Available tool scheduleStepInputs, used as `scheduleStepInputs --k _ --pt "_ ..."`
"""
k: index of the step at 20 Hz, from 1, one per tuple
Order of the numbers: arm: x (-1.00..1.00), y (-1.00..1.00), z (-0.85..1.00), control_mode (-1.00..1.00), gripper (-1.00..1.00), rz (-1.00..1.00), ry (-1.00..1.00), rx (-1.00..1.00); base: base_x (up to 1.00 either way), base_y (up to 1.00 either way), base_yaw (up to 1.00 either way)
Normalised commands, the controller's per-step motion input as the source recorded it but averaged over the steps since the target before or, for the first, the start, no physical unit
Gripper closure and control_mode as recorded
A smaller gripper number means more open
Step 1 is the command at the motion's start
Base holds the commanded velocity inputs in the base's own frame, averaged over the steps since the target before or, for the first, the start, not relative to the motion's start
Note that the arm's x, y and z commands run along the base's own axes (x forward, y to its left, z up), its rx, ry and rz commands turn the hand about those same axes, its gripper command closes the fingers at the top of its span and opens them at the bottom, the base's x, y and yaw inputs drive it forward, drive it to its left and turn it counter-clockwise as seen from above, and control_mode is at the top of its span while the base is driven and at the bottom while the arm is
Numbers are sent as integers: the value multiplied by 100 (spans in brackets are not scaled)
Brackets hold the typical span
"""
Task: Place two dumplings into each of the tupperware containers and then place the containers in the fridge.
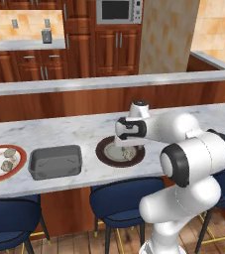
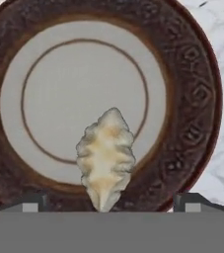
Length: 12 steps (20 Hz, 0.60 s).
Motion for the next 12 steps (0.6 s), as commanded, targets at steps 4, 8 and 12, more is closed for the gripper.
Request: scheduleStepInputs --k 4,8,12 --pt "1 0 -37 -100 -100 0 8 0 0 0 0" --pt "0 1 -33 -100 -100 0 6 0 0 0 0" --pt "0 0 -30 -100 -100 0 1 0 0 0 0"
